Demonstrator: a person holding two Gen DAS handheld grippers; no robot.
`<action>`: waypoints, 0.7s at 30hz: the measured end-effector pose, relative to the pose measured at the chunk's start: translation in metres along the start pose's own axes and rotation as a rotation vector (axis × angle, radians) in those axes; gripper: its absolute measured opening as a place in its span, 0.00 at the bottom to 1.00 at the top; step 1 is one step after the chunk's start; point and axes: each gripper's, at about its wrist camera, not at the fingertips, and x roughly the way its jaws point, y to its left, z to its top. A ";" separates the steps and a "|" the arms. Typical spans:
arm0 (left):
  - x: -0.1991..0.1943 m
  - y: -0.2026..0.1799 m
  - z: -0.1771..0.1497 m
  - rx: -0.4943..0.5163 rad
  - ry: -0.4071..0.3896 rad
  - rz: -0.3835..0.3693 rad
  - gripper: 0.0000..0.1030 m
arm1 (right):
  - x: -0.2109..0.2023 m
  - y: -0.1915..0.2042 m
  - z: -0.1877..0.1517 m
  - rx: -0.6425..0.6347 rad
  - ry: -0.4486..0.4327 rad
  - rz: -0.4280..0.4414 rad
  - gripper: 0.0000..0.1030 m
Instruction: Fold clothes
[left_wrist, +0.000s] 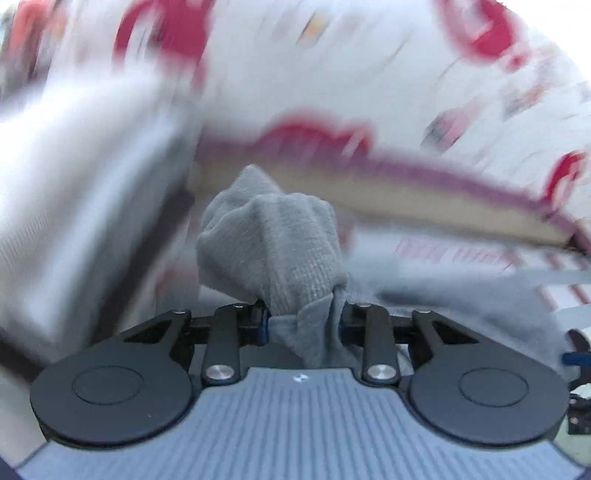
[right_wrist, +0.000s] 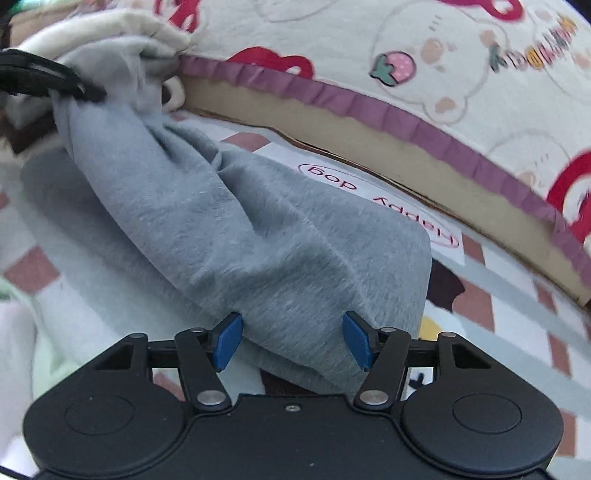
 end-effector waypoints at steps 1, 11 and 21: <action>-0.004 0.008 0.000 -0.066 -0.003 -0.012 0.29 | 0.000 -0.003 -0.001 0.028 -0.002 0.011 0.63; 0.020 0.041 -0.063 -0.113 0.247 0.160 0.33 | -0.001 -0.014 -0.003 0.178 -0.027 0.122 0.55; -0.002 0.032 -0.055 0.064 0.060 0.122 0.37 | 0.029 0.015 0.044 0.274 -0.058 0.348 0.54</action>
